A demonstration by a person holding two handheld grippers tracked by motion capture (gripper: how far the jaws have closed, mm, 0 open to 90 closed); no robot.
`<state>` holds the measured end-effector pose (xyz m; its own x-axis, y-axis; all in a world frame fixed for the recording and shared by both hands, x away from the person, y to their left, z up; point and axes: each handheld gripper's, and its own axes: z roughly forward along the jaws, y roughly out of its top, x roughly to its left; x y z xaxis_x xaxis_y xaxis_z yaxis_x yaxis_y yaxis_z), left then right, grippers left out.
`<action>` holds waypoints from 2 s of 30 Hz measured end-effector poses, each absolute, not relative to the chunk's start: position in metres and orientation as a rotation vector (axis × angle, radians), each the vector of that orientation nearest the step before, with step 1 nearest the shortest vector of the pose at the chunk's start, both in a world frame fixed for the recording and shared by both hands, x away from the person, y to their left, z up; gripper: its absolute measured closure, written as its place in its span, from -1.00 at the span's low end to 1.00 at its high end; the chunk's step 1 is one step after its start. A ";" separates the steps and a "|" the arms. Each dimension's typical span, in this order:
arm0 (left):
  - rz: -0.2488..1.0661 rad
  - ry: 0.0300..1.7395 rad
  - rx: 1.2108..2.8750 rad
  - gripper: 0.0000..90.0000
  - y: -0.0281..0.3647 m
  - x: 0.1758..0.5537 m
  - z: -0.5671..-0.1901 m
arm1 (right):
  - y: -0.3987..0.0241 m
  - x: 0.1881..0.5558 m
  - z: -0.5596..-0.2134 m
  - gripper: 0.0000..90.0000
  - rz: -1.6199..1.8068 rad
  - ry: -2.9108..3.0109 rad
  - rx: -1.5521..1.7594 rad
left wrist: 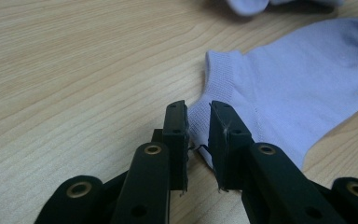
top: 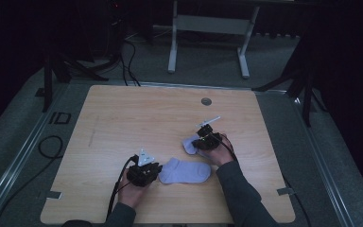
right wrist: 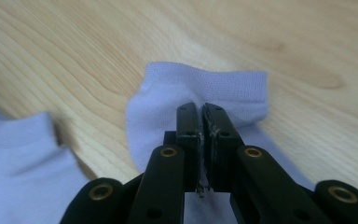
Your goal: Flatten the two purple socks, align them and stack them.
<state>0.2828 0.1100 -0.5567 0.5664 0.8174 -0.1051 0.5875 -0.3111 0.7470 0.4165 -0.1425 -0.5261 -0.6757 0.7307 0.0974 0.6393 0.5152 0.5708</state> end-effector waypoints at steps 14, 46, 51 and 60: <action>0.379 1.125 2.031 0.71 0.110 0.283 -0.558 | -0.175 0.390 -0.486 0.89 1.148 2.484 1.162; 0.375 1.126 2.033 0.71 0.109 0.283 -0.559 | -0.196 0.364 -0.448 0.89 1.327 2.409 1.105; 0.377 1.127 2.030 0.71 0.110 0.283 -0.558 | -0.193 0.359 -0.445 0.89 1.352 2.412 1.083; 0.376 1.125 2.029 0.71 0.109 0.282 -0.558 | -0.189 0.341 -0.441 0.89 1.392 2.432 1.029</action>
<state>0.2824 0.1092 -0.5581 0.5665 0.8174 -0.1047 0.5896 -0.3132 0.7445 0.3408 -0.1890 -0.4414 -0.7515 0.6310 0.1926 0.4858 0.3318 0.8087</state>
